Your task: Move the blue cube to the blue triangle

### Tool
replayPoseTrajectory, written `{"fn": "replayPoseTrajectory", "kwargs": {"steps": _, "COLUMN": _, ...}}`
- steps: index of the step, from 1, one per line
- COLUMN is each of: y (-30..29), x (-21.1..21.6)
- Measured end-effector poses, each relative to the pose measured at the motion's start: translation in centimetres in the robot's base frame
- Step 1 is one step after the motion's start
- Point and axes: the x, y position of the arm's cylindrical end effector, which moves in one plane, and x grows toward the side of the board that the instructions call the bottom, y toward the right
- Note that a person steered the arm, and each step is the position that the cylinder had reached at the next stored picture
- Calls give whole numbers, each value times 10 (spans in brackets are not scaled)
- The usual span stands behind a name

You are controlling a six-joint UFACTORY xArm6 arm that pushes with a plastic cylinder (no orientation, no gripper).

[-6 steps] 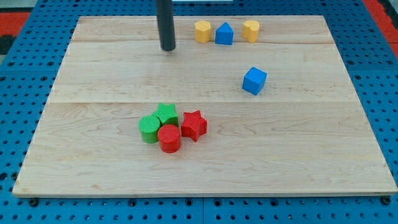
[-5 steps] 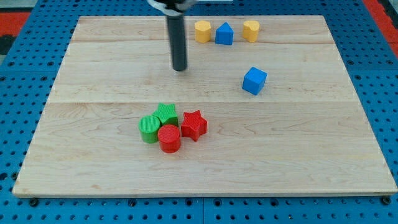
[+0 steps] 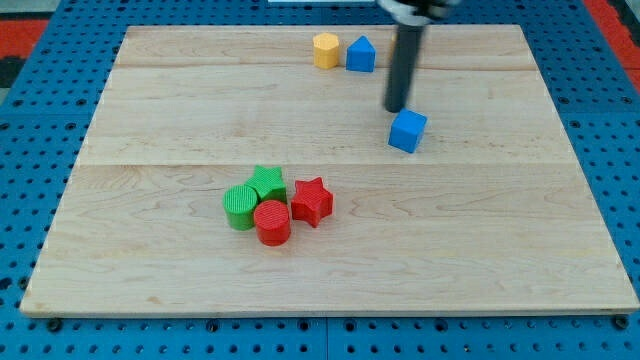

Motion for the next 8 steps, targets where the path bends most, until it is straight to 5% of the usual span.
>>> {"fn": "replayPoseTrajectory", "kwargs": {"steps": 2, "y": 102, "x": 51}}
{"fn": "replayPoseTrajectory", "kwargs": {"steps": 3, "y": 95, "x": 100}}
{"fn": "replayPoseTrajectory", "kwargs": {"steps": 4, "y": 25, "x": 61}}
{"fn": "replayPoseTrajectory", "kwargs": {"steps": 5, "y": 19, "x": 6}}
{"fn": "replayPoseTrajectory", "kwargs": {"steps": 7, "y": 76, "x": 20}}
{"fn": "replayPoseTrajectory", "kwargs": {"steps": 8, "y": 57, "x": -23}}
